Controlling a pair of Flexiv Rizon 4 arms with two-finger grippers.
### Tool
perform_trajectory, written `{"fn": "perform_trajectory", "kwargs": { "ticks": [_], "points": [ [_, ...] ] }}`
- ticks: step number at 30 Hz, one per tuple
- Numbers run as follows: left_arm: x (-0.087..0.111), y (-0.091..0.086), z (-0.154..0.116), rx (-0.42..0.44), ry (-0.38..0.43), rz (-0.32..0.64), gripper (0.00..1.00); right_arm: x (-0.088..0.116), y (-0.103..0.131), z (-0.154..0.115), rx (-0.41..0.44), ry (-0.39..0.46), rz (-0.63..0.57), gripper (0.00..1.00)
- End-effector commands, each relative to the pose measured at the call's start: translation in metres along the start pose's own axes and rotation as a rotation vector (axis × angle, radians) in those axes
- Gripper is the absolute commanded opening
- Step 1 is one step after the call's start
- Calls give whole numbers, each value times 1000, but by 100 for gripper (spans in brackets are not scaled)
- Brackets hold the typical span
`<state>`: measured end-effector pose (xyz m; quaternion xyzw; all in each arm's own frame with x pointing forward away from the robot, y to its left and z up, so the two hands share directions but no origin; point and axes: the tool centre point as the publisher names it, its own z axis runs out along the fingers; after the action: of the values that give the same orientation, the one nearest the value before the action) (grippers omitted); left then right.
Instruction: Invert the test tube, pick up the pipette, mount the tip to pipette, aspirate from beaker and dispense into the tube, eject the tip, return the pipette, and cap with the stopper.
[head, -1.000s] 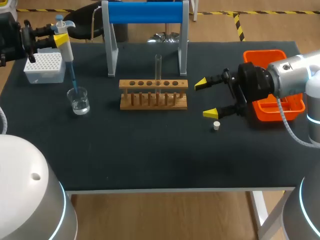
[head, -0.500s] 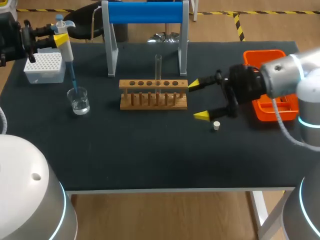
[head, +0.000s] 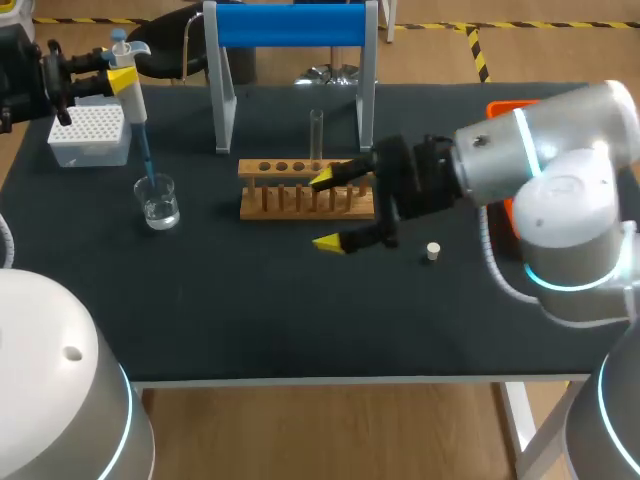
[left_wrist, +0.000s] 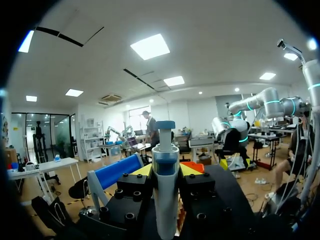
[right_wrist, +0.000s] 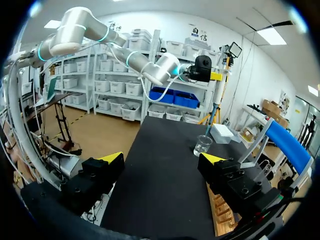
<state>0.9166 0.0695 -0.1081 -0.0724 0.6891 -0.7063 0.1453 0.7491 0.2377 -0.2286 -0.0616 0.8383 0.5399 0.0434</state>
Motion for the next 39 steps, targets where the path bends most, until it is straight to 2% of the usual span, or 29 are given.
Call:
{"fn": "perform_trajectory", "kwargs": {
  "ticks": [1, 5, 12, 17, 20, 29, 39],
  "points": [
    [-1, 0, 0, 1, 2, 1, 0, -6, 4, 53, 63, -31, 15, 100],
    [-1, 0, 0, 1, 2, 1, 0, -13, 3, 73, 114, -93, 43, 100],
    [-1, 0, 0, 1, 2, 1, 0, -23, 4, 97, 142, -177, 97, 100],
    [-1, 0, 0, 1, 2, 1, 0, -28, 3, 113, 141, -208, 150, 100],
    [-1, 0, 0, 1, 2, 1, 0, -34, 3, 122, 141, -234, 143, 100],
    [-1, 0, 0, 1, 2, 1, 0, -57, 0, 146, 131, -316, 181, 100],
    [-1, 0, 0, 1, 2, 1, 0, -77, -9, 170, 140, -351, 200, 100]
  ]
}}
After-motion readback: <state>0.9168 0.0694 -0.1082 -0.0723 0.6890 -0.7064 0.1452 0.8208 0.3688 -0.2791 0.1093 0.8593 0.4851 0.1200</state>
